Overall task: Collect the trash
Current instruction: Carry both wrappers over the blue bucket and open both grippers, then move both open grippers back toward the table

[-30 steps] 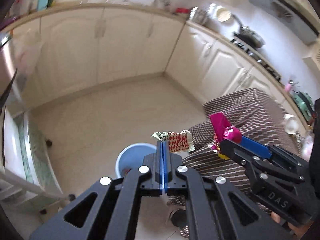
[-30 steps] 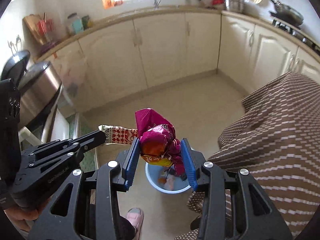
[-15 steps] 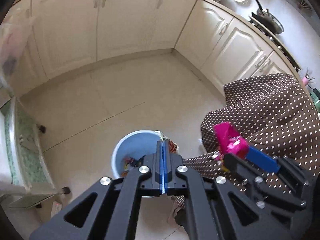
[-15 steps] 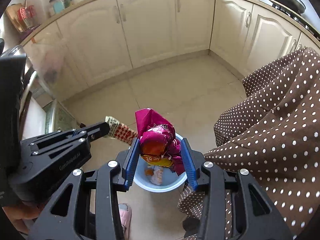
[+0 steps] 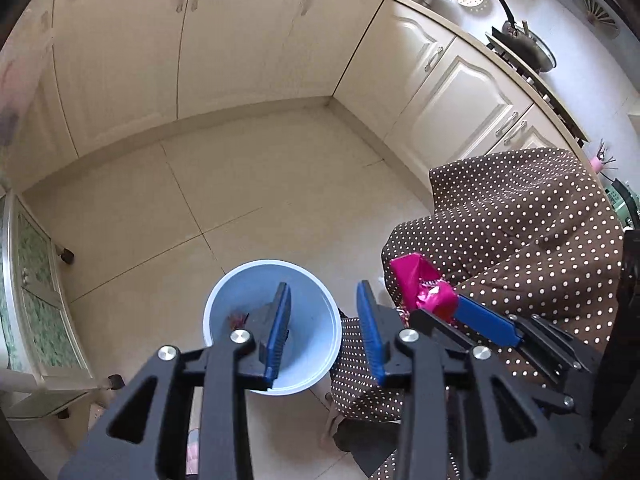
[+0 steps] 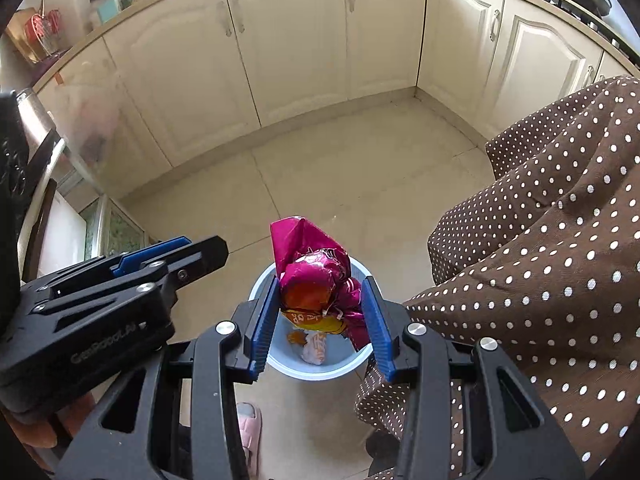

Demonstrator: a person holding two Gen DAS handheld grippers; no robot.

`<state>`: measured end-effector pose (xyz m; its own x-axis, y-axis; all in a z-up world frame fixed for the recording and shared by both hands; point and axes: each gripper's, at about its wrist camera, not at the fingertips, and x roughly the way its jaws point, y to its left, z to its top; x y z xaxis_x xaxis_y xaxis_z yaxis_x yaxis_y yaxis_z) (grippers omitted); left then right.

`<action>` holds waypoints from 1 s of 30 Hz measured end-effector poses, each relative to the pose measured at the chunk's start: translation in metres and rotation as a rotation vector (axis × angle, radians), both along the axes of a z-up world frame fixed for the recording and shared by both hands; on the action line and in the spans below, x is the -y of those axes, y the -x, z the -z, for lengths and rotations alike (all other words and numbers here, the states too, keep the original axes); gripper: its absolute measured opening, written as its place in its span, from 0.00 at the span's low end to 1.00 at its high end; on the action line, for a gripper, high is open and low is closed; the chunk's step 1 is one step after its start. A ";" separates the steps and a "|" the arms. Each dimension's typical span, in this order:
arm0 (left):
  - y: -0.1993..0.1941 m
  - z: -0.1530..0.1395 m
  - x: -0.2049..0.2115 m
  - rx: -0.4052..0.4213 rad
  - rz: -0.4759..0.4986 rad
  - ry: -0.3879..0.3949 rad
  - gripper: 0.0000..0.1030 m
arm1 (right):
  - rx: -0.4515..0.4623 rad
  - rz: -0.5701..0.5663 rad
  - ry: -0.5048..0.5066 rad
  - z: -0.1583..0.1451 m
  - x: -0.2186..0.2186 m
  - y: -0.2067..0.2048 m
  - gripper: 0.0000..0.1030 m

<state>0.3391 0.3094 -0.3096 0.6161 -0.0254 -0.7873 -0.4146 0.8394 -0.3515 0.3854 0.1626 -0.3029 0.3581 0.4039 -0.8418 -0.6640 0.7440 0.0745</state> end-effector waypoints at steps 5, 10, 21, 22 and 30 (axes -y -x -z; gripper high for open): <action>0.008 -0.006 -0.005 0.014 -0.016 0.008 0.32 | 0.004 -0.002 -0.004 -0.003 -0.004 -0.002 0.39; 0.015 -0.013 -0.014 0.031 -0.036 0.014 0.32 | 0.027 0.001 -0.016 -0.007 -0.008 -0.004 0.39; 0.028 -0.038 -0.014 0.067 -0.031 0.001 0.33 | 0.098 0.022 -0.065 -0.039 -0.003 -0.002 0.43; 0.030 -0.041 -0.013 0.071 -0.030 -0.002 0.33 | 0.105 0.023 -0.067 -0.042 0.000 0.000 0.43; 0.047 -0.088 0.015 0.128 0.015 -0.044 0.38 | 0.169 0.050 -0.110 -0.089 0.032 0.023 0.43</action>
<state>0.2924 0.2940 -0.2219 0.7116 -0.0023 -0.7026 -0.3560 0.8610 -0.3633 0.3624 0.1306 -0.2139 0.5119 0.4685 -0.7201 -0.6366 0.7697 0.0482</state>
